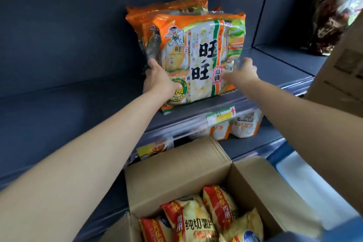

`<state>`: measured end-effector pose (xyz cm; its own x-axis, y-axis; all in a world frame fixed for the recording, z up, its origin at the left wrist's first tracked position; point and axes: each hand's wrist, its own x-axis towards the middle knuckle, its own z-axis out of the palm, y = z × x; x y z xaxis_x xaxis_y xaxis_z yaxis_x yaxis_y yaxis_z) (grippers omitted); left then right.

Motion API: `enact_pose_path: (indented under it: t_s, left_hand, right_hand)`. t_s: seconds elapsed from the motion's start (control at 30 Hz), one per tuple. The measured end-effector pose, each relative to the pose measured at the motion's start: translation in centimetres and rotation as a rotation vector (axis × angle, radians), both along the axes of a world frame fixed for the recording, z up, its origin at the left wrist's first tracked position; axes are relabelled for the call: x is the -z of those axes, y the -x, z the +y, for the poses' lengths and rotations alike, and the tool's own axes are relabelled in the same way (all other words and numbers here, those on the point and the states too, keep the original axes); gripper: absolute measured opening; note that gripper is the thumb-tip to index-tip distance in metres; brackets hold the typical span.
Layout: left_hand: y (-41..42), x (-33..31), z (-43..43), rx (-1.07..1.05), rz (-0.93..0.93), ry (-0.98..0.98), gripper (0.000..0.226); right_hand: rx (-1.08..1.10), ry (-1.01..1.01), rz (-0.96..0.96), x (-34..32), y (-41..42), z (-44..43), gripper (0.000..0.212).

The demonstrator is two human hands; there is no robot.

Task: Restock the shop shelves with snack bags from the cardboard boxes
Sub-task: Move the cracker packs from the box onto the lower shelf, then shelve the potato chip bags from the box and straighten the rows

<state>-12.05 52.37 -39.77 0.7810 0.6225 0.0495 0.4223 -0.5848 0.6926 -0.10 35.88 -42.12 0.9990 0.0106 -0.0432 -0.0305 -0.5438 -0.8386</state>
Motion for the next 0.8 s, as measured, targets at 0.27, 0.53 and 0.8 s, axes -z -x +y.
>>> enact_pose_path:
  t_s: [0.27,0.53,0.8]
  left_hand:
    - [6.5,3.3,-3.5,0.288,0.070,-0.142,0.044]
    - [9.9,15.0,-5.5,0.570,0.804,-0.061,0.045]
    - [12.2,23.2,-5.1,0.325,1.112,0.369,0.068]
  right_hand:
    - [-0.089,-0.081,0.009,4.1,7.6,-3.2,0.024]
    - [-0.444,0.500,0.475,14.3,13.4,-5.0,0.022]
    - [-0.777,1.132,0.581,21.5,17.1,-8.2,0.037]
